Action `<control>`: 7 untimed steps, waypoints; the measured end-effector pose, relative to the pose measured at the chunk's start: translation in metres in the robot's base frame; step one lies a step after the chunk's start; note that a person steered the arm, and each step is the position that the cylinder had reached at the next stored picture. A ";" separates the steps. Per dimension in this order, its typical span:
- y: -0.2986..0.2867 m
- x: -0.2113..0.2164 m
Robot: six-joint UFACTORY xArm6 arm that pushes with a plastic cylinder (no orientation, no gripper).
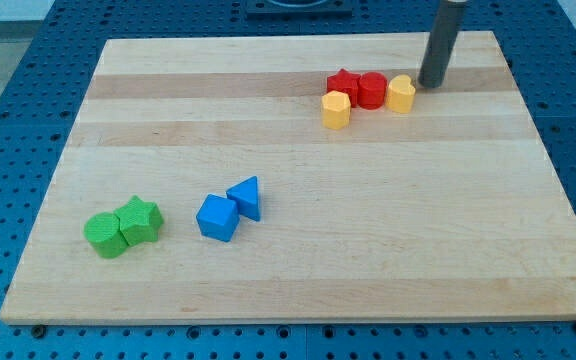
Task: Push the heart into the hexagon
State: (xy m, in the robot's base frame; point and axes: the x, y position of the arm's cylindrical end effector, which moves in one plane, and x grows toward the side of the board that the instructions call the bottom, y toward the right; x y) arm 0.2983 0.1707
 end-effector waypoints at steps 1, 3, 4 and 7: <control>-0.015 0.002; -0.023 0.035; -0.023 0.046; -0.034 0.056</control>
State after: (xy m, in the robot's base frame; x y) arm 0.3546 0.1371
